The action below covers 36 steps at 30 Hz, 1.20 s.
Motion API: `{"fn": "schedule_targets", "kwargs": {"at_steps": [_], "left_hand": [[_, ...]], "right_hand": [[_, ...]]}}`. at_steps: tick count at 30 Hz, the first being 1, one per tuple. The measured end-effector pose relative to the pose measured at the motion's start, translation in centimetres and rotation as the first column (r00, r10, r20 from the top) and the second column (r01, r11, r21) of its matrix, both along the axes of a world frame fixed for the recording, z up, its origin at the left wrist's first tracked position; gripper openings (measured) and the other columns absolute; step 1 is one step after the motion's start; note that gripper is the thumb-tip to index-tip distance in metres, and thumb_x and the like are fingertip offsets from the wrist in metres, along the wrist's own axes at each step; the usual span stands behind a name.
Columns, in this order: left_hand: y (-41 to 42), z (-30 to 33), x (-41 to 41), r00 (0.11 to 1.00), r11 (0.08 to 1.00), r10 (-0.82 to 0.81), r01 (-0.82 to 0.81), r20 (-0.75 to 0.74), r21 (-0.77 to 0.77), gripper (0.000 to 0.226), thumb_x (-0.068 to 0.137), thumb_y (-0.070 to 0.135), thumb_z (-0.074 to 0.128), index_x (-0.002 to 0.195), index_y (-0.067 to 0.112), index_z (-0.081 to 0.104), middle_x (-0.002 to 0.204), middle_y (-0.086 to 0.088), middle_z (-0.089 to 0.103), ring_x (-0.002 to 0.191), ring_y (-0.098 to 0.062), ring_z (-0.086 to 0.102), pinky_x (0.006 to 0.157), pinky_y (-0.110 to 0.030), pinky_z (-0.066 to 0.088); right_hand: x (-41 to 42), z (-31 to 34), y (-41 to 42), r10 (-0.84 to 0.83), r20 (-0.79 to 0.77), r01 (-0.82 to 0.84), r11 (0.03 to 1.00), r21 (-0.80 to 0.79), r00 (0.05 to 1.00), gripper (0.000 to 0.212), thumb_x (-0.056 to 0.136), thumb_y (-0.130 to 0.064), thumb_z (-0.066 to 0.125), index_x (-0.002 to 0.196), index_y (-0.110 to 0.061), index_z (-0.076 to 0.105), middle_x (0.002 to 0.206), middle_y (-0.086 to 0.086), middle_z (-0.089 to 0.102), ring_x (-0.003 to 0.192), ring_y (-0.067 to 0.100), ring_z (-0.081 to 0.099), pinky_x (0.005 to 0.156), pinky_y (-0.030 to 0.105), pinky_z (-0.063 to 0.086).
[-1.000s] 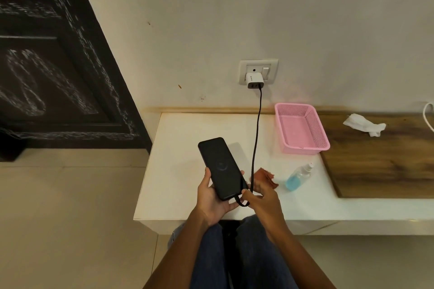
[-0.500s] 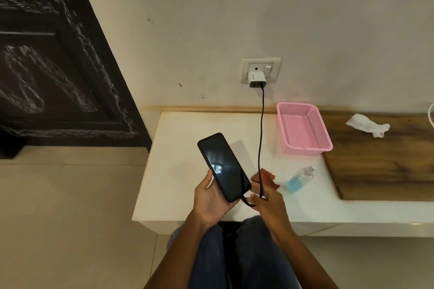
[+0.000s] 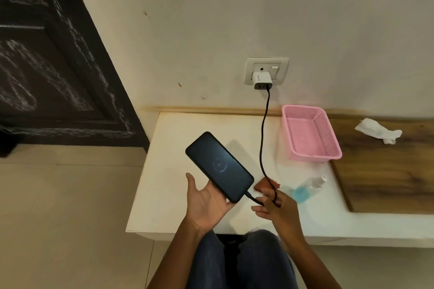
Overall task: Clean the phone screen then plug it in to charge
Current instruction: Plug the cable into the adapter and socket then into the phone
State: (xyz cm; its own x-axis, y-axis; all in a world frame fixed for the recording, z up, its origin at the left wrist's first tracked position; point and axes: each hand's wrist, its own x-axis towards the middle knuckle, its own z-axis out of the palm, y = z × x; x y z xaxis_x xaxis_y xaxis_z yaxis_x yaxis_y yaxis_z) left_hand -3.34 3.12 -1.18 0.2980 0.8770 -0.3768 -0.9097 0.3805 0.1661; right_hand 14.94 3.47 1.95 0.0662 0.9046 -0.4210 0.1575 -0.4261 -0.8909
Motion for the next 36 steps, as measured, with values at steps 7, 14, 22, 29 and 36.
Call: {"fn": "schedule_targets", "kwargs": {"at_steps": [7,14,22,29,36], "left_hand": [[3.1,-1.3,-0.2,0.993,0.995,0.07,-0.076,-0.091,-0.059,0.08,0.081,0.079,0.028,0.136,0.026,0.051,0.136,-0.01,0.056,0.125,-0.031,0.053,0.098,-0.048,0.044],[5.6,-3.5,-0.9,0.978,0.965,0.202,-0.206,-0.045,-0.161,0.075,0.082,0.075,0.038,0.133,0.022,0.054,0.131,-0.013,0.06,0.122,-0.032,0.054,0.096,-0.048,0.044],[8.1,-4.3,-1.0,0.946,0.905,0.314,-0.323,-0.077,-0.278,0.063,0.09,0.066,0.036,0.121,0.017,0.061,0.119,-0.011,0.066,0.116,-0.032,0.058,0.098,-0.047,0.044],[10.1,-2.8,-0.7,0.917,0.859,0.279,-0.371,-0.286,-0.352,0.057,0.1,0.051,0.023,0.125,0.009,0.054,0.123,-0.015,0.059,0.114,-0.033,0.056,0.097,-0.049,0.045],[11.6,-0.2,-1.9,0.931,0.798,0.147,-0.31,-0.333,-0.517,0.043,0.101,0.03,0.027,0.133,0.008,0.045,0.141,-0.013,0.045,0.131,-0.033,0.042,0.113,-0.051,0.02]], "right_hand": [[-0.3,-0.9,3.0,-0.156,-0.035,0.158,0.985,0.07,0.987,0.01,0.092,-0.007,0.054,0.088,-0.007,0.063,0.089,0.018,0.07,0.064,0.019,0.072,0.055,0.018,0.056],[-1.8,-2.1,7.5,-0.308,-0.141,0.311,0.95,0.001,0.941,0.011,0.091,-0.004,0.056,0.1,-0.004,0.062,0.087,0.014,0.07,0.073,0.025,0.072,0.068,0.031,0.059],[-3.6,-3.4,12.0,-0.356,-0.16,0.365,0.93,0.034,0.921,0.013,0.089,0.007,0.05,0.099,0.008,0.059,0.088,0.026,0.063,0.067,0.032,0.067,0.065,0.027,0.059],[-4.1,-4.5,14.1,-0.408,-0.122,0.412,0.911,0.016,0.905,0.017,0.089,0.007,0.05,0.103,0.01,0.059,0.092,0.028,0.064,0.064,0.031,0.067,0.065,0.029,0.06],[-4.5,-4.2,16.6,-0.448,-0.1,0.454,0.889,0.049,0.888,0.012,0.087,0.007,0.052,0.093,0.006,0.062,0.095,0.03,0.065,0.066,0.036,0.066,0.071,0.038,0.059]]}}
